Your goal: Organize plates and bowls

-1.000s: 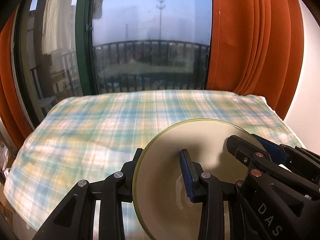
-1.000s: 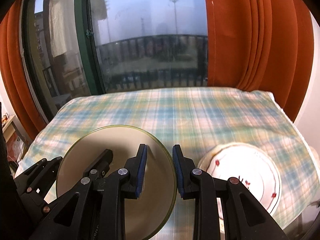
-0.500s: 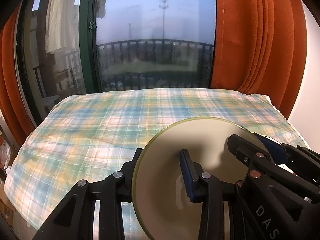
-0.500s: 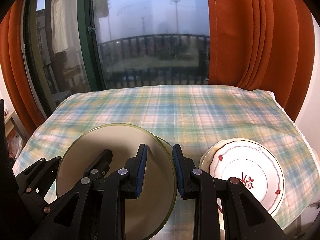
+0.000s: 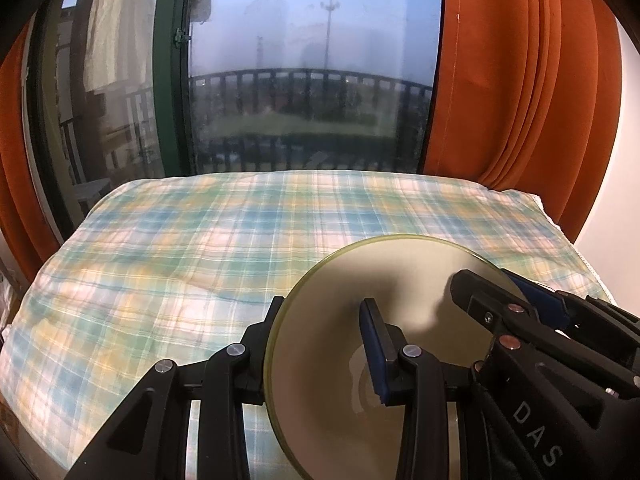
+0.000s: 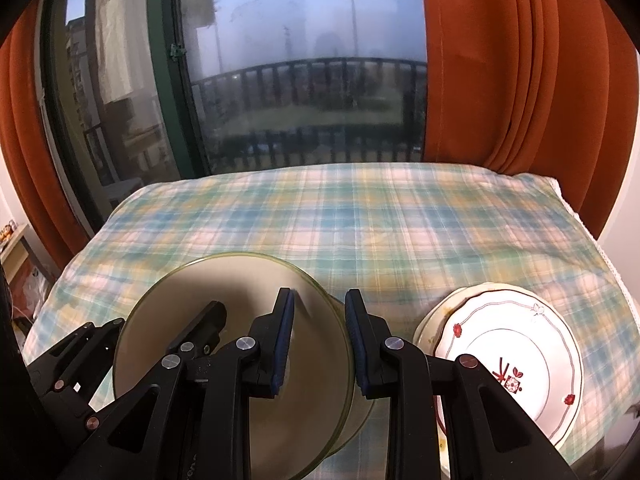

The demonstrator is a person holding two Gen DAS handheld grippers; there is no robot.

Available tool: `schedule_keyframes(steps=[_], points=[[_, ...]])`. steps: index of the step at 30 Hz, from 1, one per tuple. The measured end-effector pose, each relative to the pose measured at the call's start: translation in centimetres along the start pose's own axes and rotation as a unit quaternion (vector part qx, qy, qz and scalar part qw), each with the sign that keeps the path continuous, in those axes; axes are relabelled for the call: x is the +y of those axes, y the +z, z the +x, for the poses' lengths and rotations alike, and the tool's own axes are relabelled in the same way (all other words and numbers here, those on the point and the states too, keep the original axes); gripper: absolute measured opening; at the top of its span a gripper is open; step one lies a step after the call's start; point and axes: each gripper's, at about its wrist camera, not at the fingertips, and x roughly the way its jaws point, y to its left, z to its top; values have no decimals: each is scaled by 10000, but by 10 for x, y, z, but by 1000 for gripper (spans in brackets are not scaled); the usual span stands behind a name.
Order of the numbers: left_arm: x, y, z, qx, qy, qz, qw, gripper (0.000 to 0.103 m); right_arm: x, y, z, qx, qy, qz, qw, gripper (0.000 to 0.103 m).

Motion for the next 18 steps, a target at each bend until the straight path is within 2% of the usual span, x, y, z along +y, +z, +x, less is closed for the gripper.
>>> schedule_keyframes(steps=[8,14,18], points=[[-8,-4,16,168,-73,64,9998,36,-11,-1,12,111,-85,107,9998,30],[-11,-9,22,170,45,176,9997,36,-18,-10,22,255,19,227,9994,30],[-10,-13,25,202,25,175,9996,36,-14,-12,25,177,-73,103,9998,30]])
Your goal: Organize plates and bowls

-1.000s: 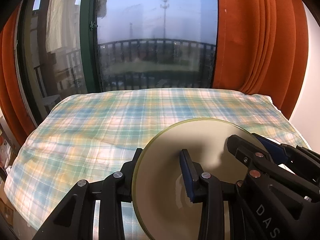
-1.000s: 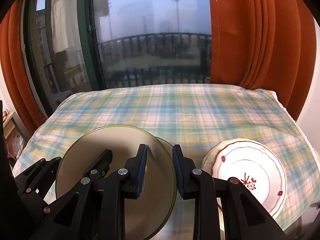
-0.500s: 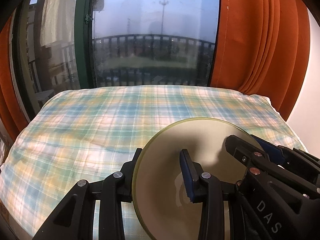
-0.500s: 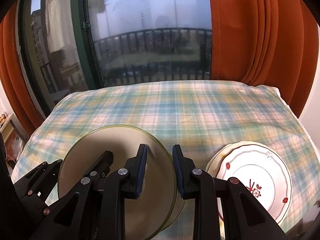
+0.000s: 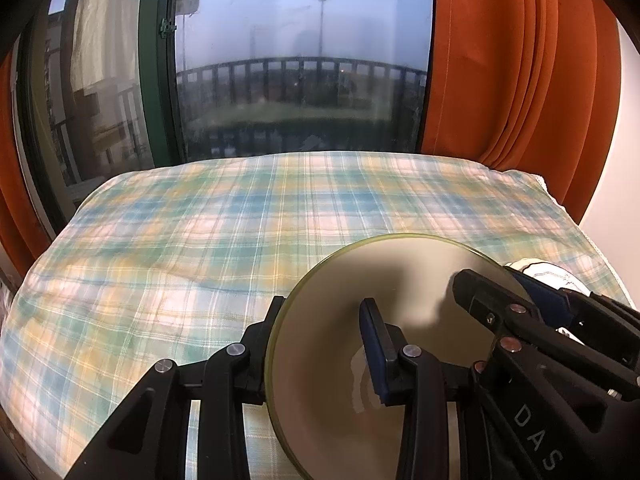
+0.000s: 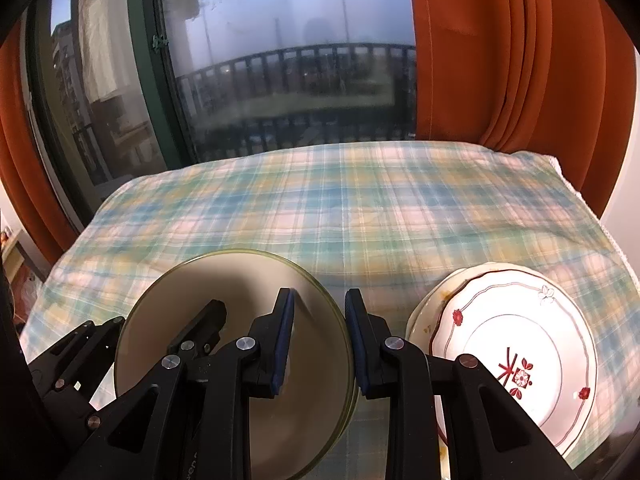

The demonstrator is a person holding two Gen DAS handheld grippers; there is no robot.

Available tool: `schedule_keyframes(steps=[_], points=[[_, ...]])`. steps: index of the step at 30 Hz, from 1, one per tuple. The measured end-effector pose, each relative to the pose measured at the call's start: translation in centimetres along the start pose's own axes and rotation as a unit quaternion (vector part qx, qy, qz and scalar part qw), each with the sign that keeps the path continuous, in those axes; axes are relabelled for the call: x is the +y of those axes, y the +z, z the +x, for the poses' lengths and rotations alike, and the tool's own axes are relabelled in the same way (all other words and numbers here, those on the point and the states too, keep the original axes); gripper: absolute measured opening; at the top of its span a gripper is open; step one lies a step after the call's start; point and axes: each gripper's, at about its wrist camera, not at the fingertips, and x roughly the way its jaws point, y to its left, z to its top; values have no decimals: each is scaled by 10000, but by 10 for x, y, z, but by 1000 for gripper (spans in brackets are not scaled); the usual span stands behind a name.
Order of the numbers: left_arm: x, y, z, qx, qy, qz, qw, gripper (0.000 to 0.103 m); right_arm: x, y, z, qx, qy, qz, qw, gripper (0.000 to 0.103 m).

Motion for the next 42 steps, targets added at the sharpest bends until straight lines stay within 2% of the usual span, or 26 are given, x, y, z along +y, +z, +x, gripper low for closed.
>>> schedule_keyframes(steps=[4,5,6,8,10,13,16,23,26,29,31,35,39,42], points=[[0,-4,6,135,-135,65,9998,42,1,-3,0,-66,28,-56,10000,37],[2,-5,8,221,-237,35,9995,46,1,-4,0,-104,49,-89,9999,39],[4,-7,10,325,-355,-36,9988,56,2,-6,0,-86,90,-120,9999,51],[9,-11,13,490,-590,-118,9970,72,4,-10,2,-37,212,-112,9997,63],[9,-14,9,365,-559,-67,9977,76,3,-14,5,57,415,-85,9991,72],[9,-15,6,273,-443,25,9986,81,5,-18,7,55,378,-78,9992,78],[12,-14,7,424,-625,-27,9971,86,7,-17,5,63,409,-100,9991,78],[18,-13,18,626,-783,-209,9947,86,-1,-13,12,301,376,82,9988,78],[18,-15,26,838,-1044,-364,9903,79,-8,-14,15,398,422,296,9979,78],[16,-15,28,942,-1165,-410,9879,74,-17,-17,20,531,476,762,9945,78],[15,-14,31,1039,-1242,-442,9858,71,-19,-14,23,641,555,775,9934,78],[11,-14,28,990,-1184,-331,9875,69,-19,-10,25,695,439,722,9940,78],[5,-14,23,935,-1064,-80,9899,63,-29,-19,35,994,580,1219,9858,78],[4,-12,24,997,-1049,-1,9895,61,-31,-21,39,1010,584,1360,9838,71]])
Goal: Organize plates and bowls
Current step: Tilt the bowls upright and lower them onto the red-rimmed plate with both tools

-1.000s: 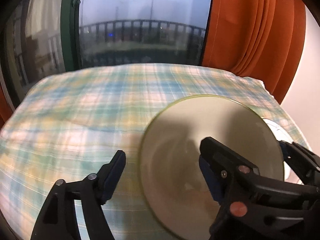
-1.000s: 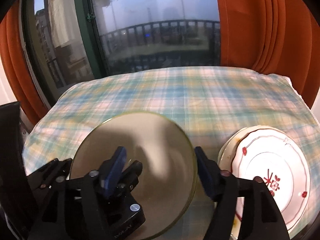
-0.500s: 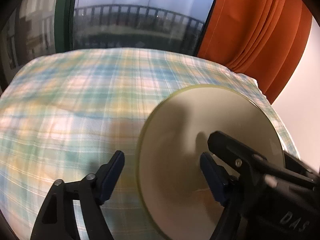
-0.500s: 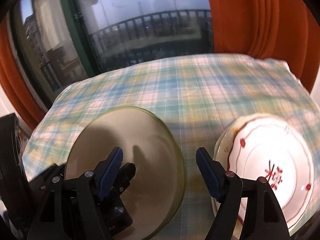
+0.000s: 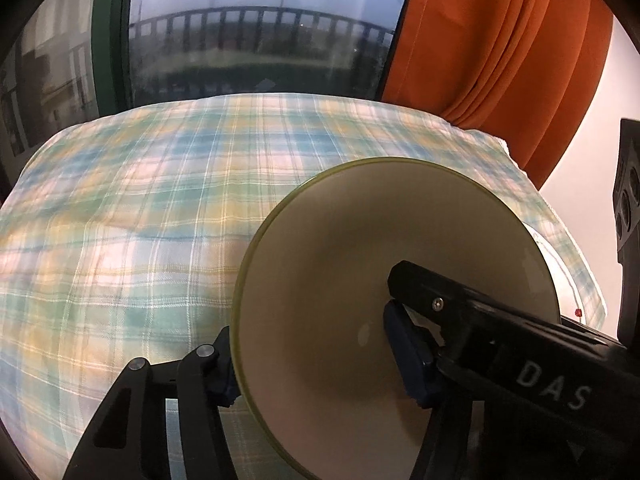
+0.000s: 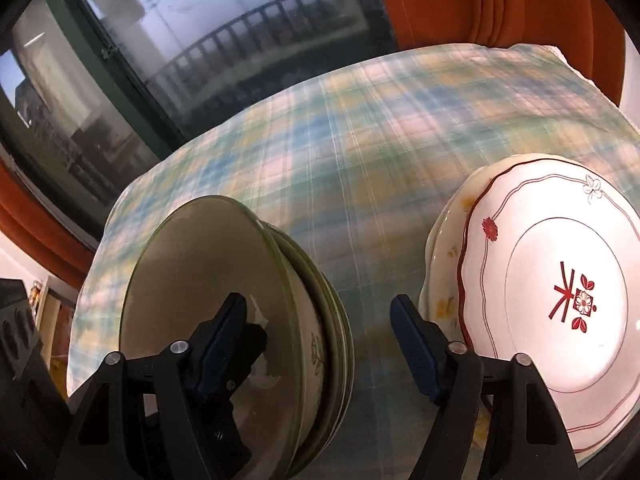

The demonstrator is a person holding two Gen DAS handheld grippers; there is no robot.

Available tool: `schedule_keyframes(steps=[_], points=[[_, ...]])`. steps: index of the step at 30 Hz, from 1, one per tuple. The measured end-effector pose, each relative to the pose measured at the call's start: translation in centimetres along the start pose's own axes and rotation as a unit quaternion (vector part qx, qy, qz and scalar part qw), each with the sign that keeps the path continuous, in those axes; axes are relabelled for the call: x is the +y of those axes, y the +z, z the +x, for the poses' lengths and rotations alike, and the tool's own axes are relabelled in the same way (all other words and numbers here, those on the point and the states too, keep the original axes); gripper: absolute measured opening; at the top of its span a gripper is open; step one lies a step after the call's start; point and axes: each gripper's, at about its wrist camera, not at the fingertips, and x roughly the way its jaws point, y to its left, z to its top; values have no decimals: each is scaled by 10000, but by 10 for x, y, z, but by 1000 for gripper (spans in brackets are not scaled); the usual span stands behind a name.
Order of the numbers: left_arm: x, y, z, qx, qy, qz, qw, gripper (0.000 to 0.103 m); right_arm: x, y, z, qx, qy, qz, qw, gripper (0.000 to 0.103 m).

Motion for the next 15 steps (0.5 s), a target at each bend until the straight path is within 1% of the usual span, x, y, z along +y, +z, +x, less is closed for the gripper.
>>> schedule_keyframes(steps=[1,2,4,6,11,15], points=[[0,0,0,17,3,19,10000,60,1,0,0,-1,-19,6,10000,65],[0,0,-1,28,29,54,10000,59,3,1,0,12,-14,-14,10000,62],[-1,0,-2,23,61,104,9999,57,8,1,0,48,-43,-52,10000,51],[-1,-1,-3,-8,108,154,9998,56,11,0,0,112,-31,-86,9999,47],[-1,0,-4,20,171,160,9997,56,14,0,2,125,-192,-106,9997,47],[-2,2,-6,132,246,10,9996,54,13,1,1,216,-171,-49,9996,47]])
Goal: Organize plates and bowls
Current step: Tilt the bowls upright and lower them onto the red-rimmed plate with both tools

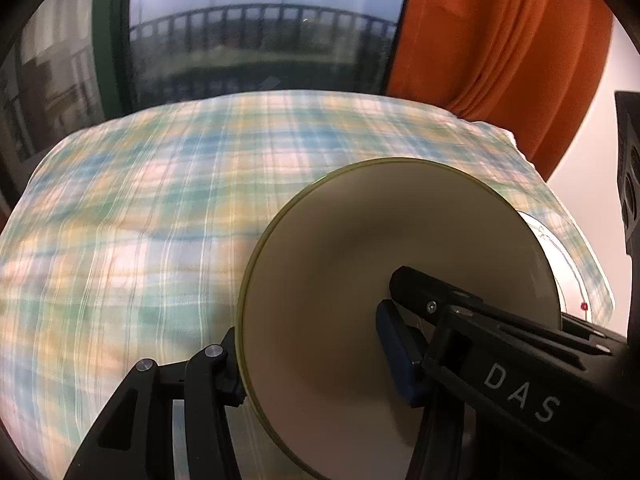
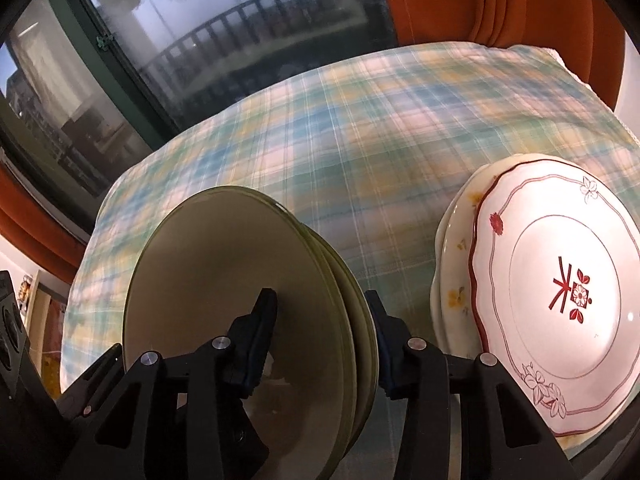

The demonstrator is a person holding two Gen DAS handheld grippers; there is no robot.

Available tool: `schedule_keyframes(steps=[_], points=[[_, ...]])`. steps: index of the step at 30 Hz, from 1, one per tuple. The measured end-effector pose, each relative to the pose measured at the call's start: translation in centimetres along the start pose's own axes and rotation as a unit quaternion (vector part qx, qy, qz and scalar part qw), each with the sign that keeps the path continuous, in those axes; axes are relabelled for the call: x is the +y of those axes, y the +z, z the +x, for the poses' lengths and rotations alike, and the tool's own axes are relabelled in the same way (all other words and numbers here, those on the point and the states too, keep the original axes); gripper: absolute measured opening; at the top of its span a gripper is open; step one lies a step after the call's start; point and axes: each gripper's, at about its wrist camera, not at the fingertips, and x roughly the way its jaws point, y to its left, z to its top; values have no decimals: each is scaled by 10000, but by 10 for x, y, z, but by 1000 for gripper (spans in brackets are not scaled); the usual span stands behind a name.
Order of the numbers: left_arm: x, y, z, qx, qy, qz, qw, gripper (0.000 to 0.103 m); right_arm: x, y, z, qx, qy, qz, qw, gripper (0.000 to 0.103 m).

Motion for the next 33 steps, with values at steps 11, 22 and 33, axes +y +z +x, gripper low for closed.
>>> schedule_keyframes(steps=[11,22,33], points=[[-22,14,-20,-278,13,-32,9996,54,-7,13,-25,-120,102,-70,9999,48],[-60,27,-30,-441,-176,-27,9989,54,-32,29,-64,-414,23,-92,9991,48],[-107,29,-32,-644,-204,39,9977,53,-71,37,-91,-610,-17,-172,9980,48]])
